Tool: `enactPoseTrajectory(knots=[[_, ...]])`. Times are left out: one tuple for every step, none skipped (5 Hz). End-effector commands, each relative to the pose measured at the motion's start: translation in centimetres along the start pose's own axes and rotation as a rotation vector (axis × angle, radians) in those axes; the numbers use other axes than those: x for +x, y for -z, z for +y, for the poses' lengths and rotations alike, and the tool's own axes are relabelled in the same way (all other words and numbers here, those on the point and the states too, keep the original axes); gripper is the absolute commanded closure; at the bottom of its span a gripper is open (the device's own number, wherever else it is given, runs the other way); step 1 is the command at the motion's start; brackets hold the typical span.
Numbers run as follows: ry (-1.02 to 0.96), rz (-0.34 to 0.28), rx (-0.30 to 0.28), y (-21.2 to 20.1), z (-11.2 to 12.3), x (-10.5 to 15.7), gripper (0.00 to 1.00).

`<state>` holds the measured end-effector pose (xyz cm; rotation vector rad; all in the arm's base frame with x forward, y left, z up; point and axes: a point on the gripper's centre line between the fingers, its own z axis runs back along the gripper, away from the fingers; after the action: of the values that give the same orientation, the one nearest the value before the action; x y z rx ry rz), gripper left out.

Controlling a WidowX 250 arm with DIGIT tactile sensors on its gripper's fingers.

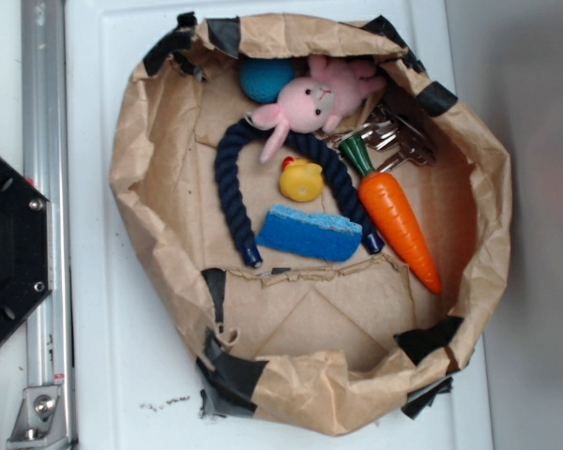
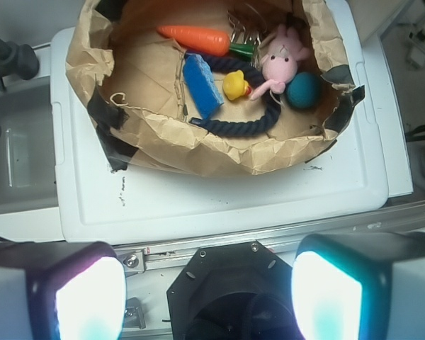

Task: Grab the blue sponge.

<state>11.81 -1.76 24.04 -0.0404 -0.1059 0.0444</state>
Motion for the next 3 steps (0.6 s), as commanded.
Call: enactPoseTrajectory(knots=[[0.000, 0.000, 0.000, 0.0, 0.0, 0.0, 0.00], [0.006, -0.126, 0.068, 0.2, 1.1, 5.1, 0.00], [-0.033, -0.092, 0.076, 4.1, 1.5, 9.7, 0.00]])
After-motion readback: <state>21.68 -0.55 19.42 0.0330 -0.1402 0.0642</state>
